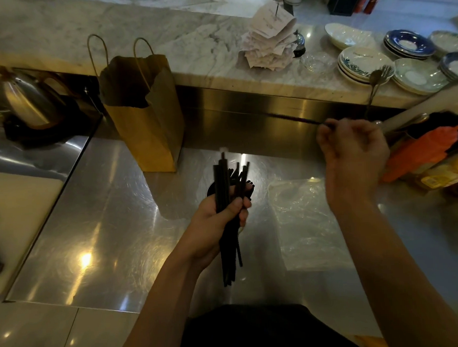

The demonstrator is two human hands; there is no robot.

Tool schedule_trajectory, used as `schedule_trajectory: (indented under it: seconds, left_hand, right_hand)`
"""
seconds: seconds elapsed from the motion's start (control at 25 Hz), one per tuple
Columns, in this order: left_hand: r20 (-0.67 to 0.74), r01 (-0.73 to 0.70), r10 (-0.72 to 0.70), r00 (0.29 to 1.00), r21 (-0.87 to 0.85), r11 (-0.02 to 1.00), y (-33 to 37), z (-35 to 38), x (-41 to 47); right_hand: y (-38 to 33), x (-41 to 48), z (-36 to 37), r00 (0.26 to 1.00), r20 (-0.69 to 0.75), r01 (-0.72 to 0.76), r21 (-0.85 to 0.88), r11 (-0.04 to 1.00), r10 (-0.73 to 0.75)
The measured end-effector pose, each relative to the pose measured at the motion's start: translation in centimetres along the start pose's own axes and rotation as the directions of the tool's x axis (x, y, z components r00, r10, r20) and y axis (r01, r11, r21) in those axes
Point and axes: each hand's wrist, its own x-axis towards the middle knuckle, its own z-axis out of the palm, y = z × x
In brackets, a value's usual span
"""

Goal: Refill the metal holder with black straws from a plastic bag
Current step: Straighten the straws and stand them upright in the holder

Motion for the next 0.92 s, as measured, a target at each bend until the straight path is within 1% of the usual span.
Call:
schedule_trajectory:
  seconds: [0.04,0.12,0.2,0.28,0.36,0.4,0.48,0.56,0.64,0.72,0.76,0.8,0.88,0.92]
  left_hand:
    - [-0.076,-0.021,0.018,0.997,-0.039,0.999,0.1,0.2,0.2]
    - [-0.212,-0.109,0.095,0.973,-0.054,0.993,0.6,0.8,0.7]
    - [-0.293,-0.18,0.158,0.943,-0.048,0.983,1.3,1.5,1.2]
    - [-0.306,-0.211,0.192,0.932,-0.029,0.977,1.8,1.8,1.5]
    - [-0.306,-0.24,0.225,0.925,-0.009,0.971,1.8,1.8,1.6]
    - [-0.317,-0.261,0.244,0.916,-0.011,0.965,1.8,1.8,1.7]
    - [-0.338,-0.283,0.264,0.903,-0.007,0.959,1.7,1.8,1.7]
    - [-0.327,-0.268,0.262,0.908,0.026,0.963,1.7,1.9,1.6]
    - [-0.293,-0.258,0.26,0.92,0.046,0.965,1.6,1.8,1.3]
    - [-0.24,-0.237,0.241,0.94,0.045,0.97,1.5,1.6,1.0]
    - [-0.202,-0.219,0.223,0.954,0.04,0.975,1.4,1.5,0.8]
    - [-0.166,-0.201,0.203,0.965,0.031,0.979,1.3,1.5,0.6]
    - [-0.124,-0.176,0.176,0.977,0.005,0.984,1.3,1.4,0.3]
    - [-0.116,-0.174,0.172,0.978,-0.008,0.985,1.3,1.2,0.3]
  right_hand:
    - [0.5,-1.2,0.0,0.998,0.062,0.015,-0.058,0.998,-0.012]
    - [1.9,-3.7,-0.1,0.987,0.161,0.02,-0.253,0.967,0.022]
    - [3.1,-5.4,-0.3,0.971,0.221,0.001,-0.371,0.929,0.087]
    - [4.0,-6.6,-0.4,0.955,0.274,0.015,-0.436,0.9,0.117]
    - [4.6,-7.5,-0.4,0.938,0.325,0.074,-0.522,0.85,0.118]
    - [4.9,-7.8,-0.4,0.922,0.365,0.108,-0.562,0.82,0.129]
    - [5.2,-8.1,-0.5,0.863,0.476,0.197,-0.627,0.753,0.17]
    - [5.1,-8.0,-0.8,0.792,0.57,0.276,-0.654,0.704,0.219]
    - [4.6,-7.3,-0.8,0.702,0.645,0.329,-0.669,0.667,0.302]
    - [3.8,-6.3,-0.9,0.611,0.686,0.39,-0.695,0.604,0.395]
    - [3.4,-5.6,-0.8,0.59,0.684,0.414,-0.712,0.567,0.428]
    - [2.9,-4.8,-0.7,0.602,0.67,0.424,-0.729,0.537,0.435]
    - [1.7,-3.4,0.0,0.665,0.644,0.434,-0.746,0.505,0.379]
    - [1.3,-2.7,0.5,0.659,0.655,0.45,-0.737,0.504,0.371]
